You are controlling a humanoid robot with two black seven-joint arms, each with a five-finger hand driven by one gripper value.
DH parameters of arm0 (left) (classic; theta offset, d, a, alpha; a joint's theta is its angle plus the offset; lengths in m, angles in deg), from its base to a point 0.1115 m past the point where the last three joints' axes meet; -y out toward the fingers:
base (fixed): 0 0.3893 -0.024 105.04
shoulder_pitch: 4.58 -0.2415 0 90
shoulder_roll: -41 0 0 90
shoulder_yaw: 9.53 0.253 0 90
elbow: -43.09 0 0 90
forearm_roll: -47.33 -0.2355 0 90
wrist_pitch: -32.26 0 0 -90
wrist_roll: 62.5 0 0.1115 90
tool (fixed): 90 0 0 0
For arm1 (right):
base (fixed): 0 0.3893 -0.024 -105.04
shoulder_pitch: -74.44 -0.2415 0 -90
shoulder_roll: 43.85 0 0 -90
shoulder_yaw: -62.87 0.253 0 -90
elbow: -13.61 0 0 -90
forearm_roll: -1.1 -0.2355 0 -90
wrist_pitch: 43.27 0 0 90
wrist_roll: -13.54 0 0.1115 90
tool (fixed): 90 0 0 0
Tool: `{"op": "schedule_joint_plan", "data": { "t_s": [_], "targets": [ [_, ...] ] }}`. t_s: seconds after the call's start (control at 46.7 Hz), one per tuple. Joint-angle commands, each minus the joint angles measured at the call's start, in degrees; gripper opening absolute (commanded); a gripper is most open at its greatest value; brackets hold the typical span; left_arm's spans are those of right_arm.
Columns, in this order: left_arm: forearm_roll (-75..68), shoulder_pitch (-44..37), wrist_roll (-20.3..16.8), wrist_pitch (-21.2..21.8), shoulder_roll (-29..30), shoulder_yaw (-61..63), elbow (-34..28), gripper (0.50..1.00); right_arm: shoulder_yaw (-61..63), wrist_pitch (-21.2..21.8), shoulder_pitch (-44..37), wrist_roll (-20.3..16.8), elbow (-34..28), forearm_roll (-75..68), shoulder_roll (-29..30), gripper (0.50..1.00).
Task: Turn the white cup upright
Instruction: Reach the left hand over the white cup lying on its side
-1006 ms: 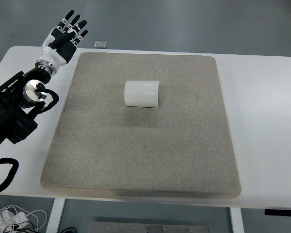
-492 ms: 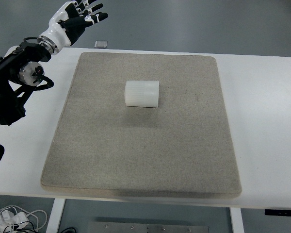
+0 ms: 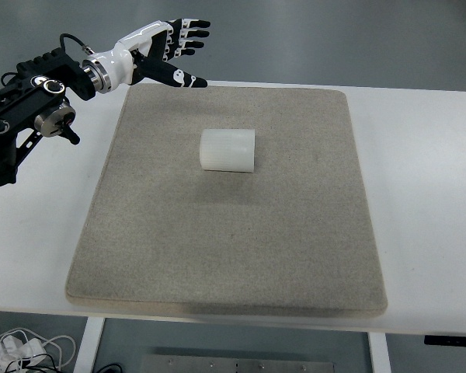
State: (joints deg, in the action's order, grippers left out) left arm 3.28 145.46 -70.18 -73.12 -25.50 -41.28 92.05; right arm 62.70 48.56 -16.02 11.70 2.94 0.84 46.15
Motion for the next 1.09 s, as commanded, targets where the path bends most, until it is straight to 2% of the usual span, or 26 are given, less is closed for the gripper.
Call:
{"op": "schedule_joint_plan", "data": {
  "t_s": [0.0,0.128,0.235,0.342,0.492,0.685,0.792,1.07],
  "targets": [
    [-1.6,0.5,2.5,-0.1,0.3,1.8,1.8,0.969,0.0,0.0,-0.1,0.0,0.0,0.0,0.0,0.952],
    [-4.5,2.4,4.8,-0.2,0.6,4.5,3.4,0.971,0.0,0.0,-0.1,0.0,0.0,0.0,0.0,0.952],
    [-6.7,4.3,6.9,-0.8,0.6,7.8,4.7,0.947,0.0,0.0,0.0,0.0,0.0,0.0,0.0,0.952],
    [-8.7,6.0,7.8,-0.8,0.5,11.1,6.5,0.947,0.0,0.0,-0.1,0.0,0.0,0.0,0.0,0.952],
    [-10.2,8.3,10.9,-1.1,0.2,14.4,8.3,0.947,0.0,0.0,0.0,0.0,0.0,0.0,0.0,0.952],
    [-10.3,10.7,11.5,-1.3,-0.3,18.2,8.7,0.945,0.0,0.0,0.0,0.0,0.0,0.0,0.0,0.952],
    [-10.3,11.9,13.0,-1.3,-2.4,19.7,8.3,0.943,0.0,0.0,-0.1,0.0,0.0,0.0,0.0,0.952],
    [-10.7,12.7,13.7,-0.6,-6.1,24.8,7.2,0.919,0.0,0.0,0.0,0.0,0.0,0.0,0.0,0.952]
  ]
}}
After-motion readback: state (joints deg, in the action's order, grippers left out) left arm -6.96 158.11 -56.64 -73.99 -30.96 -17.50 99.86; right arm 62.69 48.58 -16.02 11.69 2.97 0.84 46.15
